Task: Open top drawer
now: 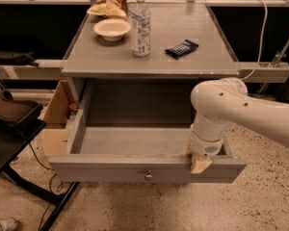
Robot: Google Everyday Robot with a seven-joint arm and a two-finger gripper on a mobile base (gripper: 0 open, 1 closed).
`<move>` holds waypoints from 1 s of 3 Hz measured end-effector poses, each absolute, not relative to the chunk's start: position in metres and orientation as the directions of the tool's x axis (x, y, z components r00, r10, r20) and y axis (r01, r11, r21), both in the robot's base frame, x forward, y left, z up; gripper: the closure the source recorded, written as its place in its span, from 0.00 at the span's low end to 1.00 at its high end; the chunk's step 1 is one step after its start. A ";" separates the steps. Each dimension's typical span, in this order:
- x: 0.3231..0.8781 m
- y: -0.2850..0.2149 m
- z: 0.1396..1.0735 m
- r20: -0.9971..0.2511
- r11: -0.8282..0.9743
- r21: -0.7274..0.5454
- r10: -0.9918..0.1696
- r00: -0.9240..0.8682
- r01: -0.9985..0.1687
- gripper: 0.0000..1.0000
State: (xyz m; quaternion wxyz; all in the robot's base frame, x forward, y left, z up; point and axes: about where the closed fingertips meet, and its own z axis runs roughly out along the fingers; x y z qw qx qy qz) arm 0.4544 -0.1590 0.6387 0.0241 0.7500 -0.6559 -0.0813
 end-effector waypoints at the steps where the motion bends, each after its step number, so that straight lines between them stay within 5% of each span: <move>1: 0.439 -0.158 0.644 -0.081 -0.145 0.147 -0.988 0.134 -0.979 1.00; 3: 0.428 -0.158 0.647 -0.074 -0.149 0.149 -0.987 0.139 -0.978 0.97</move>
Offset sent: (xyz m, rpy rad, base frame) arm -0.3872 0.0142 0.1400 -0.2249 0.0215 0.1403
